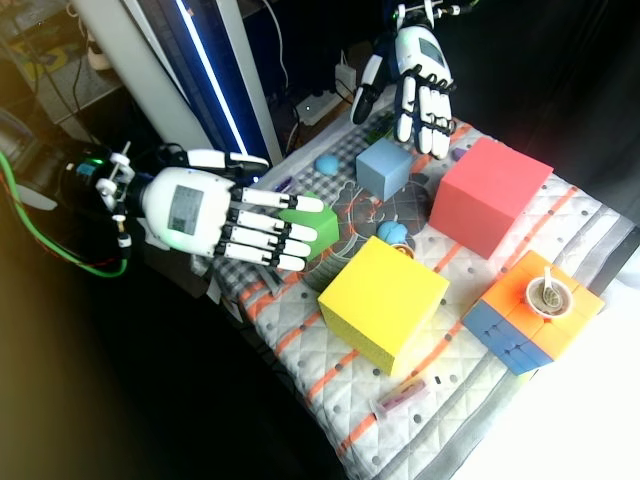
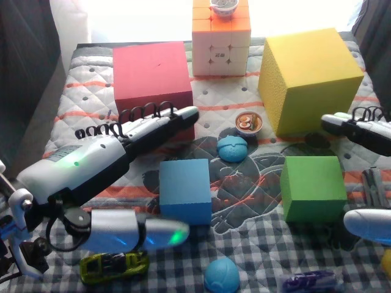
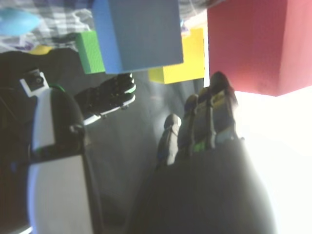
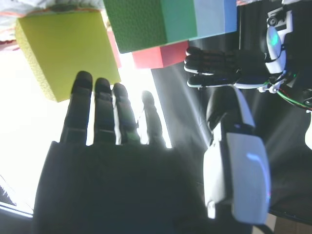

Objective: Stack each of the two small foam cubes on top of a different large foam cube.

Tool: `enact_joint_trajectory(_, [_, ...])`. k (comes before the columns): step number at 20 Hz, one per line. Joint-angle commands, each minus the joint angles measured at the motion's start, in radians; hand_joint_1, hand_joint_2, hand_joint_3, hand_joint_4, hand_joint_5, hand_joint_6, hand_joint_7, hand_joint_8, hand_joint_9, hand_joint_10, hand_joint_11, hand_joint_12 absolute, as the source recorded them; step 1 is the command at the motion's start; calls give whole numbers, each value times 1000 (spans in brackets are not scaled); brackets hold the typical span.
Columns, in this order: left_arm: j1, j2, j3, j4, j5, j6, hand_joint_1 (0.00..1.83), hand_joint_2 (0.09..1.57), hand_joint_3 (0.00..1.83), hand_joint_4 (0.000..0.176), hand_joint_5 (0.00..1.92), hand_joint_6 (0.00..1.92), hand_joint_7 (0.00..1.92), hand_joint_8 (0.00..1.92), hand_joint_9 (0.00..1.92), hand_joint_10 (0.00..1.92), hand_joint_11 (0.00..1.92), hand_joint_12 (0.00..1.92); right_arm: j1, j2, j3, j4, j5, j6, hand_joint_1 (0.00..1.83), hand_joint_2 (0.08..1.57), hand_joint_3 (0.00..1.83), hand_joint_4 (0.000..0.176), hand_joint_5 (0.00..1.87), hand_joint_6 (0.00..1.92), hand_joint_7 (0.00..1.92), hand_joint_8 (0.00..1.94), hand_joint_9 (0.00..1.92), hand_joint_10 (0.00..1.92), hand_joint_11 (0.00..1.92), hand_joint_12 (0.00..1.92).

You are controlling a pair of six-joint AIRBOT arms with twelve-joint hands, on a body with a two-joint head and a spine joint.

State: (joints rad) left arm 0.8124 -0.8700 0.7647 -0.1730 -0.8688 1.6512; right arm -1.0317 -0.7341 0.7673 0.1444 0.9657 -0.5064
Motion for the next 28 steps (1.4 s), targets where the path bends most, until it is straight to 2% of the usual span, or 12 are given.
enact_joint_trajectory(1, [-14,-2,2,11,-120,-4,662,1074,23,87,0,0,0,0,0,0,0,0,12,-2,5,0,116,5,481,1007,43,0,0,0,0,0,0,0,0,912])
enact_joint_trajectory(3, [-14,-12,7,4,-116,-4,665,1065,14,110,0,0,0,0,0,0,0,0,12,-11,10,2,114,5,486,1014,18,0,0,0,0,0,0,0,0,962])
enact_joint_trajectory(5, [-25,-38,25,-6,-81,-4,679,1060,10,93,0,0,0,0,0,0,0,0,22,-35,28,4,85,5,516,1021,3,0,0,0,0,0,0,0,0,1310])
enact_joint_trajectory(10, [-44,-111,86,-59,19,-3,743,1036,0,84,0,0,0,0,0,0,26,15,93,-117,93,4,-54,5,633,1008,0,0,0,0,0,0,5,2,0,805])
enact_joint_trajectory(11, [-46,-121,94,-66,34,-3,818,1087,0,54,0,0,8,15,2,2,4,520,98,-126,100,4,-69,5,660,1007,0,0,0,0,0,0,18,8,0,853])
enact_joint_trajectory(12, [-47,-129,101,-70,45,-3,871,1091,0,67,0,0,22,12,13,7,0,865,100,-131,105,4,-75,5,695,1012,0,0,0,0,0,0,37,17,0,964])
enact_joint_trajectory(14, [-53,-144,107,-86,67,30,1001,1083,0,9,88,25,163,43,169,83,0,1299,105,-138,110,4,-86,5,789,1064,1,0,14,2,119,3,120,170,0,1265])
enact_joint_trajectory(16, [-62,-154,106,-93,78,62,1165,1137,1,0,403,65,429,105,183,826,0,1658,109,-142,115,4,-88,5,981,1126,0,0,275,158,471,125,224,821,0,1677])
enact_joint_trajectory(18, [-66,-155,103,-93,67,62,1265,1308,11,0,195,1444,482,1525,207,1610,184,1814,114,-142,115,4,-88,5,1284,1201,0,0,273,1070,711,1232,472,1377,256,1817])
enact_joint_trajectory(19, [-66,-151,98,-93,55,62,1239,1380,17,0,389,1745,443,1725,408,1794,288,1846,120,-142,115,3,-88,5,1190,1266,15,0,488,1413,770,1462,626,1678,535,1900])
enact_joint_trajectory(23, [-65,-83,41,-52,-47,62,1214,1430,5,0,422,1822,374,1868,433,1905,374,1919,157,-102,89,-36,-58,5,1101,1349,22,0,500,1570,652,1749,634,1918,663,1921])
enact_joint_trajectory(28, [-66,12,-25,15,-159,62,990,1443,0,14,452,1751,418,1896,207,1921,370,1921,172,-11,54,-101,62,5,1129,1335,0,0,513,1534,705,1670,620,1889,632,1921])
